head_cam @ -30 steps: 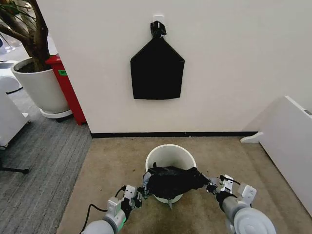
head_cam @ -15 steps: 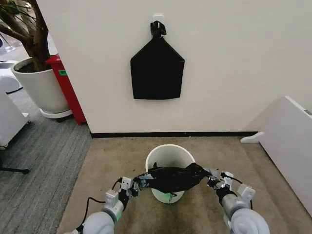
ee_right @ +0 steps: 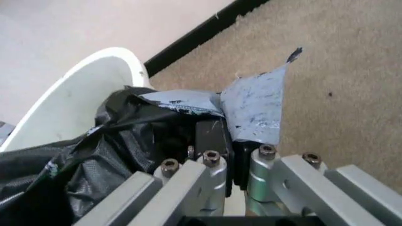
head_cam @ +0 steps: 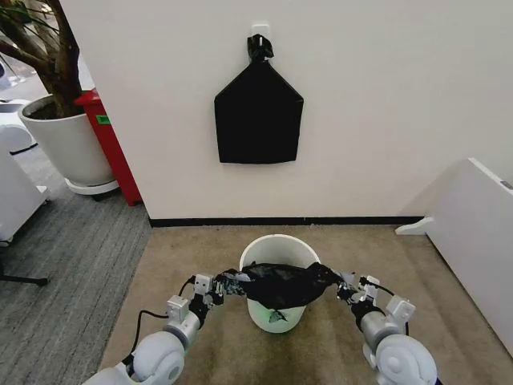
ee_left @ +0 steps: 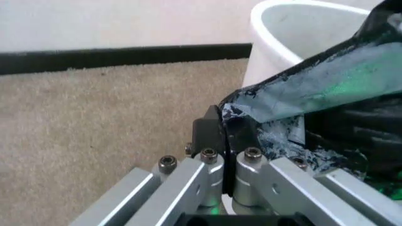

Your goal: Place the garbage bag over the trash bin.

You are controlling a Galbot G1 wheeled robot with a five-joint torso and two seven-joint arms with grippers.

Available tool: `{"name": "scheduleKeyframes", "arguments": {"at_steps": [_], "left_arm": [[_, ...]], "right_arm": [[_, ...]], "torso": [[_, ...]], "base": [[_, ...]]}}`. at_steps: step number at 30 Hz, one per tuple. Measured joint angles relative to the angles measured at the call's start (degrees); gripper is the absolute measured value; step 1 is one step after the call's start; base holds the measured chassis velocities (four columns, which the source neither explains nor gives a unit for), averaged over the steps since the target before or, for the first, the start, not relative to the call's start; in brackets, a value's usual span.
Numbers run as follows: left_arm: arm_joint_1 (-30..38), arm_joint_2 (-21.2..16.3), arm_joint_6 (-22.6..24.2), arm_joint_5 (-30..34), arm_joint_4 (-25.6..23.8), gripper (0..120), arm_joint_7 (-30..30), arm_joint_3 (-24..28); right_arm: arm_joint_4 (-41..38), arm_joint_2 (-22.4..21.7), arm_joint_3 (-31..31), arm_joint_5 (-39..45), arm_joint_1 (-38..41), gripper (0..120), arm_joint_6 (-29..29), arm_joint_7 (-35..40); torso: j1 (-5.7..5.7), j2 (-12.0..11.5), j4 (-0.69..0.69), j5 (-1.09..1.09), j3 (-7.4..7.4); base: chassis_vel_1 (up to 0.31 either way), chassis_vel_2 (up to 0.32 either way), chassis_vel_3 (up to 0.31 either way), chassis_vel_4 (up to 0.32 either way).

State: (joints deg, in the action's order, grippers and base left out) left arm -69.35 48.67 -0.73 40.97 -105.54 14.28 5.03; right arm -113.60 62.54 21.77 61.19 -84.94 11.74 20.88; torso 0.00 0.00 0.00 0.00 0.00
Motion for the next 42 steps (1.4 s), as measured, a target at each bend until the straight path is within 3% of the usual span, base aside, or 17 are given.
{"name": "scheduleKeyframes", "arguments": {"at_steps": [12,20,24,29,35,42], "left_arm": [[2.12,7.38,-1.42,-1.03,6.53,0,-0.69,-0.34],[-2.19,5.80,-2.21,-4.50,1.55,0,-1.39,-3.27],[-2.39,5.13,-2.42,-4.59,1.34,0,-1.42,-4.55],[2.00,7.64,-1.93,-2.08,7.12,0,-1.23,-4.12],[2.66,10.43,-1.71,-2.67,11.13,0,-2.20,-2.76],[2.20,12.13,-2.42,-4.79,13.40,0,-3.03,-1.90]], "right_arm": [[6.05,4.45,0.63,-1.32,1.85,0,-1.19,-10.76],[2.53,4.15,2.35,-3.02,-1.13,0,-1.44,-9.03],[2.19,4.07,2.58,-2.53,-1.01,0,-1.33,-8.43],[7.41,5.90,1.06,-2.66,2.34,0,-0.16,-9.01],[11.52,7.43,0.40,-4.09,3.42,0,-0.15,-10.20],[9.92,7.44,0.88,-4.92,2.03,0,-0.96,-11.35]], "torso": [[0.00,0.00,0.00,0.00,0.00],[0.00,0.00,0.00,0.00,0.00],[0.00,0.00,0.00,0.00,0.00],[0.00,0.00,0.00,0.00,0.00],[0.00,0.00,0.00,0.00,0.00],[0.00,0.00,0.00,0.00,0.00]], "base": [[0.000,0.000,0.000,0.000],[0.000,0.000,0.000,0.000],[0.000,0.000,0.000,0.000],[0.000,0.000,0.000,0.000],[0.000,0.000,0.000,0.000],[0.000,0.000,0.000,0.000]]}}
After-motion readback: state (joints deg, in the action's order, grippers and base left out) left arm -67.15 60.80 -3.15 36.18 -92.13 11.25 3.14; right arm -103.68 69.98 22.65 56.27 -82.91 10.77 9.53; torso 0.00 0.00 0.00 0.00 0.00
